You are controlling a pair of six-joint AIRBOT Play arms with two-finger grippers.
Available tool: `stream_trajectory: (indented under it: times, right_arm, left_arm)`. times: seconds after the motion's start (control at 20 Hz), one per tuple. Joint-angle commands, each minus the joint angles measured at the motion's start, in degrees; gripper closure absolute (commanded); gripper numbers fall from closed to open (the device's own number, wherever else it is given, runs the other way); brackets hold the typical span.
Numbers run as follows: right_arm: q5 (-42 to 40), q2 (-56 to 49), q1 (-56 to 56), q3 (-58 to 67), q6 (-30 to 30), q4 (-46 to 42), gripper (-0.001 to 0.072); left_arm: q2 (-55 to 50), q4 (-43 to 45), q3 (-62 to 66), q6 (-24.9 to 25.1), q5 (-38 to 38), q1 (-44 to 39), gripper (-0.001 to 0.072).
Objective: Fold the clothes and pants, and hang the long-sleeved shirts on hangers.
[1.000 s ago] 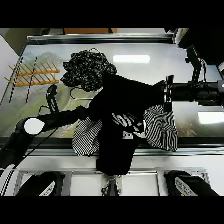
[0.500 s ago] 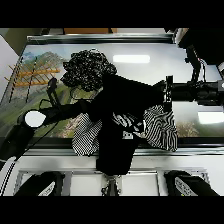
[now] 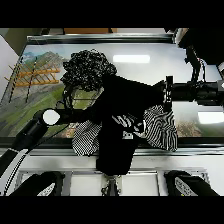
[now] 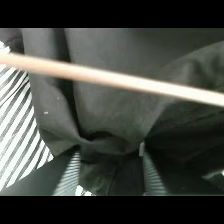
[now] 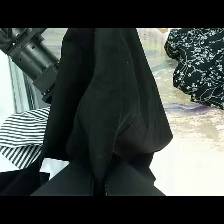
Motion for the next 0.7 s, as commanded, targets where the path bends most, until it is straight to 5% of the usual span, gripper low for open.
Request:
stream_trajectory:
  times: [0.0,0.1,0.2,0.6,0.65]
  right_arm:
    - [-0.02,-0.02,0.04,0.02,0.02,0.04,0.0696]
    - [-0.02,-0.02,0.04,0.02,0.02,0.04,0.0697]
    - [-0.02,0.00,0.04,0.02,0.02,0.04,0.0697]
    - [-4.50,3.67,0.52,0.04,6.21,0.07,0.0698]
    - [-4.50,3.58,0.57,0.04,6.23,0.04,0.0697]
  left_arm:
    - [-0.37,1.92,-0.13,-0.96,-1.57,-0.37,0.0347]
    - [-0.37,1.70,-0.13,-0.94,-1.44,-0.33,0.0350]
    - [-0.26,3.23,-0.09,-0.83,-1.86,0.85,0.0696]
    - [11.23,1.29,-0.09,-0.68,-4.76,12.83,0.0679]
    - [11.93,-0.76,-0.09,-0.17,-4.31,12.48,0.0391]
